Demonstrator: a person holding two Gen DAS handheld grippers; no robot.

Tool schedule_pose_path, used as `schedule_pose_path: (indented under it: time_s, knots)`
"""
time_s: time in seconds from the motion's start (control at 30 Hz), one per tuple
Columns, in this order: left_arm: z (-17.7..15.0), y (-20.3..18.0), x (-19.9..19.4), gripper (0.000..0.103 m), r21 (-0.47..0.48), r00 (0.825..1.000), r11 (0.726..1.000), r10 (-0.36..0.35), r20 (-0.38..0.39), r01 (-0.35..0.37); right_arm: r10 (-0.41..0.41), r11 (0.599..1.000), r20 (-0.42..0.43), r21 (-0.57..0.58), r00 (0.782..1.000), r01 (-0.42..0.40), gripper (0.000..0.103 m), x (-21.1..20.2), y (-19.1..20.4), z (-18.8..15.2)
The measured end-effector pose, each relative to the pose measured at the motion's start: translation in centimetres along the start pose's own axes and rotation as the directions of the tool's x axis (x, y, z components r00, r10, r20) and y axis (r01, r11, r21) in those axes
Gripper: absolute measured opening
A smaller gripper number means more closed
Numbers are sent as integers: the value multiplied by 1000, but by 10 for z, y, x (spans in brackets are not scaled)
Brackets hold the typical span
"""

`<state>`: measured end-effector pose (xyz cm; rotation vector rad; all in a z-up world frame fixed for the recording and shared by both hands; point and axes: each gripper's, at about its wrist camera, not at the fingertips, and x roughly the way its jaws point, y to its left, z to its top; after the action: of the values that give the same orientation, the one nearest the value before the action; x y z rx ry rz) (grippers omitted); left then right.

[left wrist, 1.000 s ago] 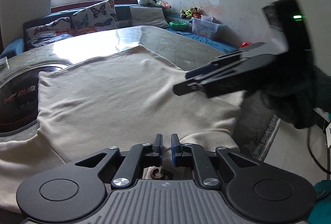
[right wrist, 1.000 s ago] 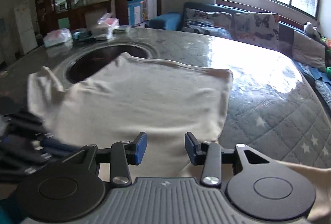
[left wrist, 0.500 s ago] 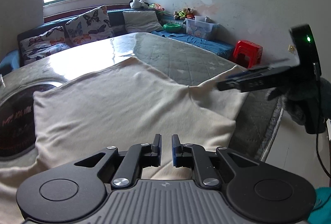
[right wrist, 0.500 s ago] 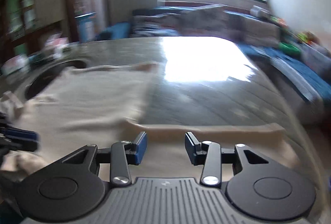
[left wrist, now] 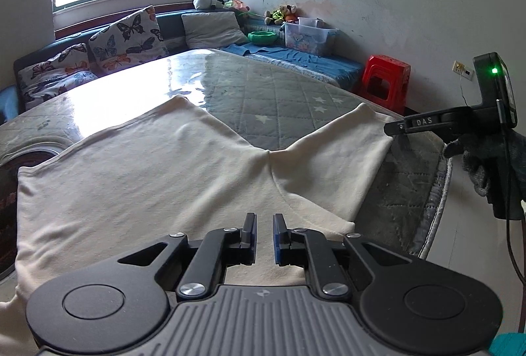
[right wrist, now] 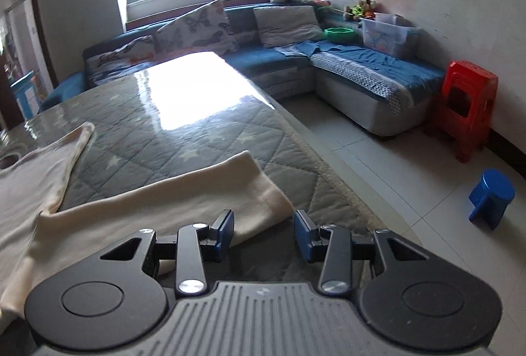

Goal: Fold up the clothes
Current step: 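Grasp the side edge of the cream garment with the right gripper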

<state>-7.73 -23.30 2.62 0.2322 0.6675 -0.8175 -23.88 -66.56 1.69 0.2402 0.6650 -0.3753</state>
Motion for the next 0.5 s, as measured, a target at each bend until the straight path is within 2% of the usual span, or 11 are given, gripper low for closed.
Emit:
schedule_pose_path:
  time_s: [0.1,0.2,0.23,0.27,0.5]
  knots:
    - [0,0,2,11,-4,1000,1000,4,-5,-4,-16,1000,22,25,1000,15,37,4,-3,-1]
    - [0,-1,2,11,-7,1000,1000,3,-8,-3,-20,999,34,30,999,19,24,6,-3,-1]
    - [0,-2,2,11,-6,1000,1000,2,-9,-2,-21,999,38,31,999,20,13,7,-3,-1]
    - [0,-2,2,11,-3,1000,1000,-1,-10,1,-18,999,41,35,999,17,10,7,-3,0]
    - [1,-12,3,12,18,999,999,-32,2,32,19,1000,122,-3,992,-19,8,-8,1,25]
